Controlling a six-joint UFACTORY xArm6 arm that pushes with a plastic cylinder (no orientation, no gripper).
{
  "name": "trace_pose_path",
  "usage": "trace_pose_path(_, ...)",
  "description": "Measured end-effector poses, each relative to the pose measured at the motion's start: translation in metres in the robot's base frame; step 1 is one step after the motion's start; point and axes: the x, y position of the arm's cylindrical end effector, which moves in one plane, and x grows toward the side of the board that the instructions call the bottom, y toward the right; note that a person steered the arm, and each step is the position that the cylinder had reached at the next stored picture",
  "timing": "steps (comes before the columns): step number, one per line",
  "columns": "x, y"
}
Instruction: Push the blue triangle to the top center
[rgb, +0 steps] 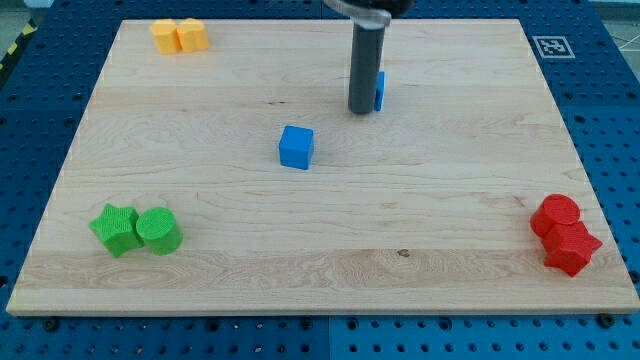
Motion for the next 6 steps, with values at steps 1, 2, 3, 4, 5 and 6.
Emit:
trace_pose_path(1,-0.03,-0.001)
trace_pose_path(2,-0.016,-0.015)
trace_pose_path(3,0.027,-0.012)
trace_pose_path(4,0.033,0.03)
trace_pose_path(5,0.012,0.057)
trace_pose_path(6,-0.017,0.038)
